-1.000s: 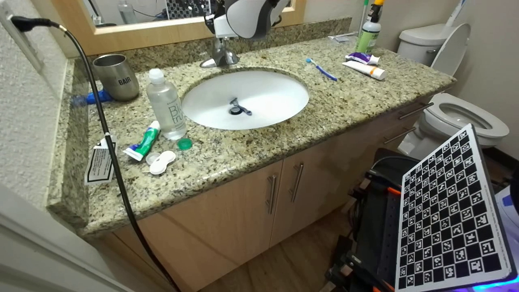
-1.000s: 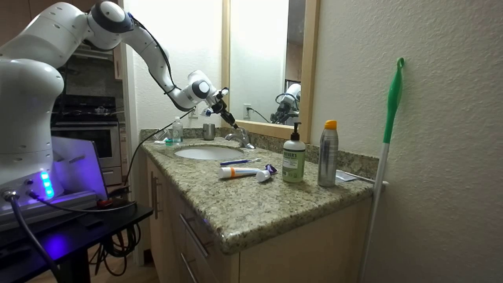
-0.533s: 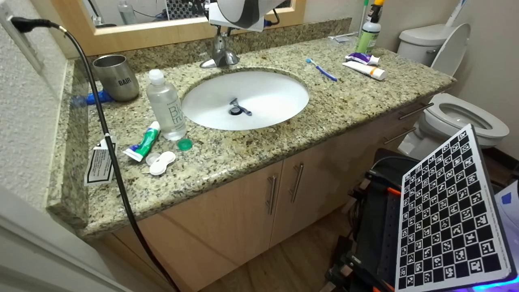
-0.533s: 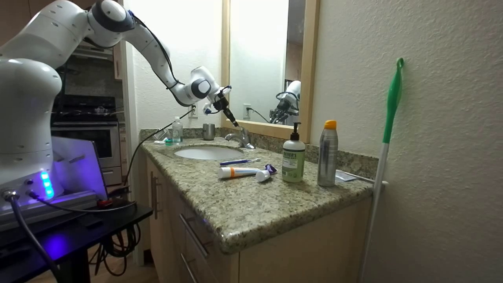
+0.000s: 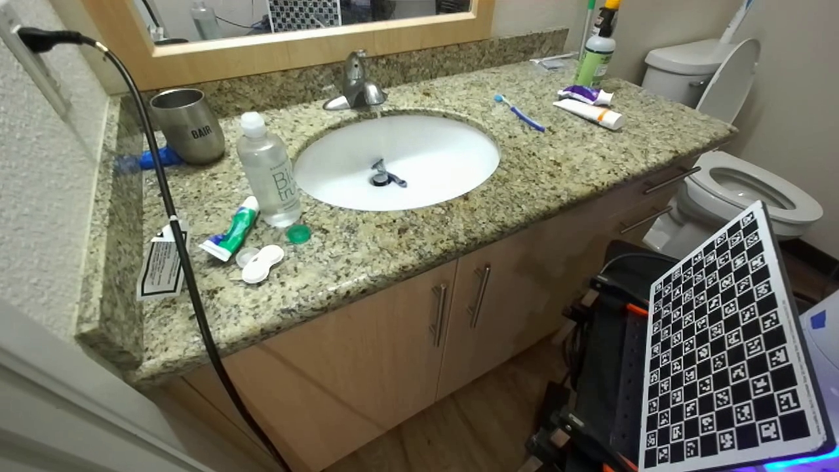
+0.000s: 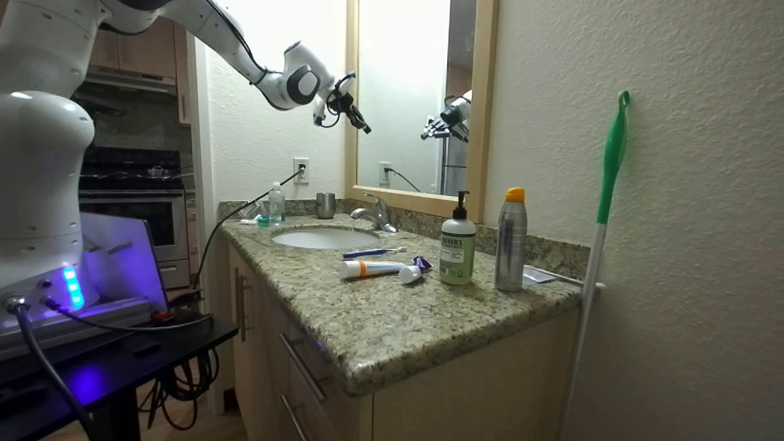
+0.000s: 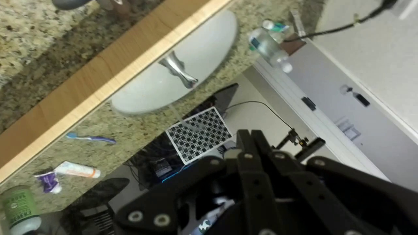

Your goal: Move the faucet handle upwards

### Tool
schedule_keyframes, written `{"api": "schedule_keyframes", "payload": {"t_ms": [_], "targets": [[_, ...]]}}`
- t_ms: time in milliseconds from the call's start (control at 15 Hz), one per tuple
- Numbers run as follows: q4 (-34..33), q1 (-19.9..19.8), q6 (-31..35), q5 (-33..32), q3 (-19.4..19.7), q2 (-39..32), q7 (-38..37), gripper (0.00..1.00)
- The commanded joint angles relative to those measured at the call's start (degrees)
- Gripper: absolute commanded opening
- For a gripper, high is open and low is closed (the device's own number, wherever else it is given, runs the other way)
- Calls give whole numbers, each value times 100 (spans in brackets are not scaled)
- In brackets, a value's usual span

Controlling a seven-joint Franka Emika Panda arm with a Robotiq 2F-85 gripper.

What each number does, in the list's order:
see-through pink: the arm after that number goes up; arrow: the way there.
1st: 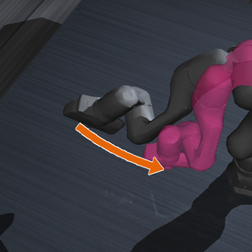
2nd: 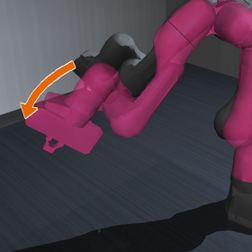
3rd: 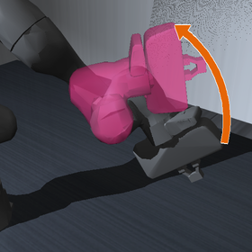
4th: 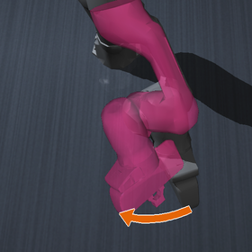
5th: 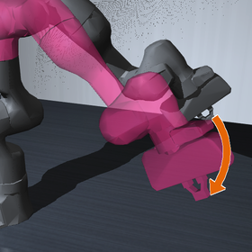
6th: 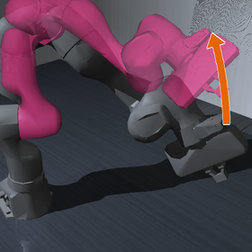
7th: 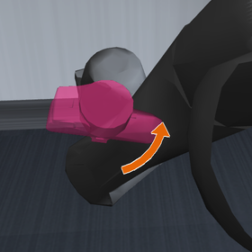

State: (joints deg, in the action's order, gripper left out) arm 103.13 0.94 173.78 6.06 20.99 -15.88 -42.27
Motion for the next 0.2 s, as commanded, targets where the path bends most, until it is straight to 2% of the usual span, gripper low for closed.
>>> {"api": "schedule_keyframes", "payload": {"t_ms": [0, 133], "targets": [[51, -59, -56, 205, -142, 258, 51, 13], [221, -132, -186, 417, -371, 699, 155, 29]]}}
